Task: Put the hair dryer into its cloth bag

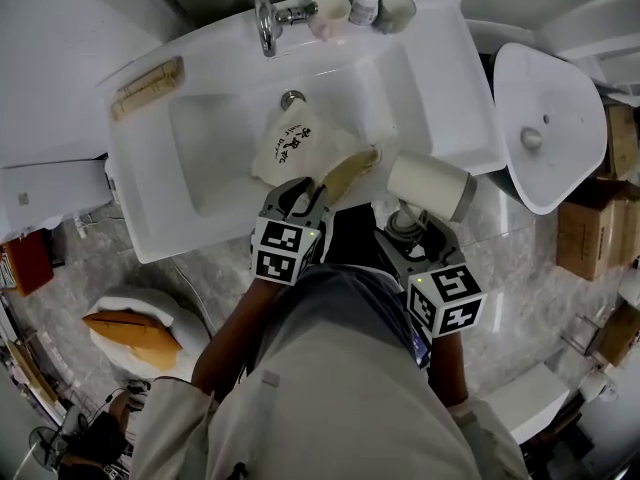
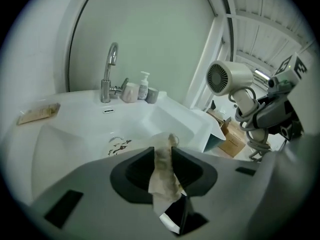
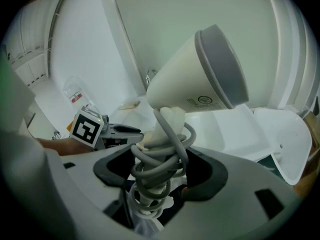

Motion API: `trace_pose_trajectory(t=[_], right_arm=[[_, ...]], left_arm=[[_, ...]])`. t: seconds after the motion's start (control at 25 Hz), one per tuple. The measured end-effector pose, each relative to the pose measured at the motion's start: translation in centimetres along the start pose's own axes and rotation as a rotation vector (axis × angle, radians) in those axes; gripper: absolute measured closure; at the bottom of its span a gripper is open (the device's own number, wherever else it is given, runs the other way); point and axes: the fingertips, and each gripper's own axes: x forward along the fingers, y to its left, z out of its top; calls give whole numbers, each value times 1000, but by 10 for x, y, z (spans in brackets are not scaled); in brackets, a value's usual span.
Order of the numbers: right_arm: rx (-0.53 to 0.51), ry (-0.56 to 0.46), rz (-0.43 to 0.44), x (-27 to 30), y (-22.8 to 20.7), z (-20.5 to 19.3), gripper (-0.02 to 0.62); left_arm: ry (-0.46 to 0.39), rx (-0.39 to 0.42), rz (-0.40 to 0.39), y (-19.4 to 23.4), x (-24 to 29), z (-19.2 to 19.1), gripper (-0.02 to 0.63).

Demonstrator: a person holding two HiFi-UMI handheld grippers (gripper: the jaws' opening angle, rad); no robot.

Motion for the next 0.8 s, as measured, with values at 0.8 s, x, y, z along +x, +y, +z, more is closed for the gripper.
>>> trace_pose_trajectory(t=[0.8], right_arm=[[-5,139,122,30,-25,-26,291]], left_arm=[[-42,-184,-8,9,10,13,551]])
